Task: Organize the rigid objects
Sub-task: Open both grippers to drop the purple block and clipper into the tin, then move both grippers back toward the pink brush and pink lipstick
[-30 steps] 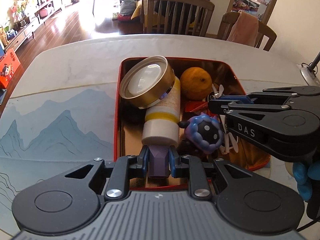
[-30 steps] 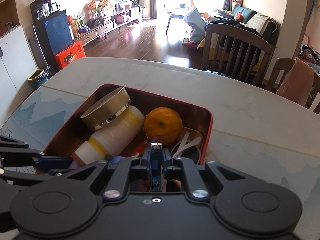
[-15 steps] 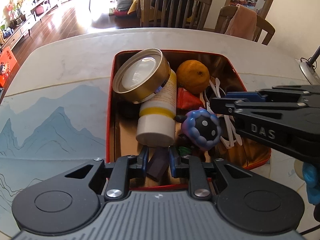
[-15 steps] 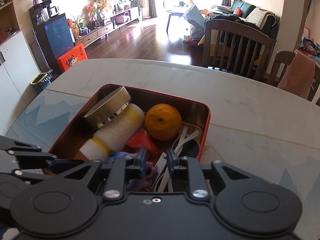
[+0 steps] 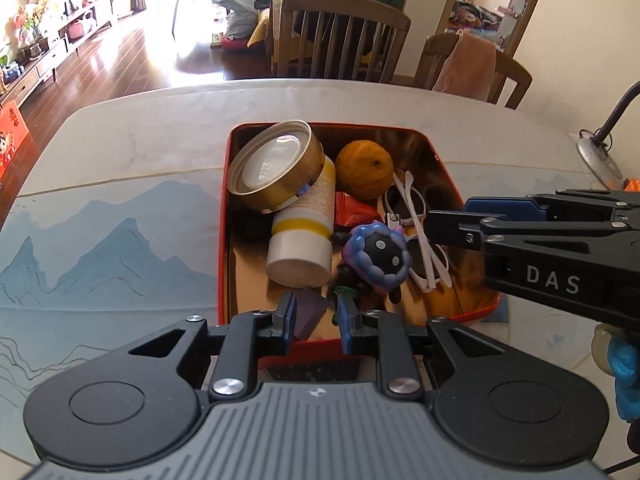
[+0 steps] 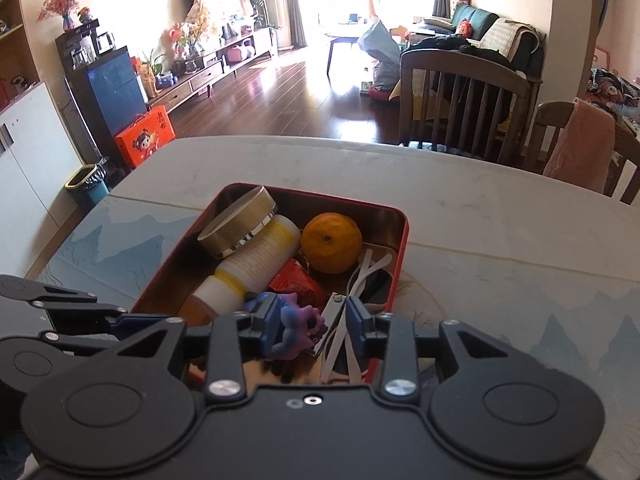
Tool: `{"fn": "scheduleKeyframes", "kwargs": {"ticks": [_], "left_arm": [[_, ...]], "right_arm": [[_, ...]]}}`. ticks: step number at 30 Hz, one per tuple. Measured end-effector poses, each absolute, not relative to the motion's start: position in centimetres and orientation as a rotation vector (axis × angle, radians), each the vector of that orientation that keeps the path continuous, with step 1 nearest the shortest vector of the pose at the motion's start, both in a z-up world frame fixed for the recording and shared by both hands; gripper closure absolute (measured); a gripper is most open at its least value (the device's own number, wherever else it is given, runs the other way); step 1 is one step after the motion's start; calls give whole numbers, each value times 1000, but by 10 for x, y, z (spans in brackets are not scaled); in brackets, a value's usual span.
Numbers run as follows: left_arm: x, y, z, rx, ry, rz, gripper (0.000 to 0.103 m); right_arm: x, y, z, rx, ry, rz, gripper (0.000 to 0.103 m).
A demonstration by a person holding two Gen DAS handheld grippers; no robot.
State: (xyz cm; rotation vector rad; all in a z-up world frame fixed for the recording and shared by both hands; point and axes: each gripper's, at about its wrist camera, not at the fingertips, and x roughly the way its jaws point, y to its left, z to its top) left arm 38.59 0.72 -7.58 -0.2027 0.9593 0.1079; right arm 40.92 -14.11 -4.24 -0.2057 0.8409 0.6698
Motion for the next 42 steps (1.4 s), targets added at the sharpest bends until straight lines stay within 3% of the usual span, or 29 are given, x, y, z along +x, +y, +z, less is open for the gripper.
{"fn": "scheduleKeyframes", "kwargs": {"ticks": [4,6,10,14,18,29,31,36,42], "left_arm": [[374,9,-67,-208,935,101,74],[366,9,-63,-207,920,98,70],[350,8,-55,-190,886,99,49],[333,10,-46,-179,864,91,47],[316,11,-39,-164,842,91,39],[268,20,-27,-148,808,73,37],[260,22,-27,-142,803,74,32],[243,29,-31,-151,786,80,21],[228,39,-42,-173,790,119,21]], "right_arm": [[398,-145,-34,-178,838,673,67],[390,-145,-29,-184,823,673,60],[372,-145,-22,-189,801,673,54],[356,-147,-15,-181,785,668,50],[342,-149,-9,-175,771,665,40],[295,-156,-11,-160,758,658,25],[288,-157,-11,-157,756,660,21],[270,-156,-14,-166,739,641,0],[260,-150,-27,-159,779,625,0]]}}
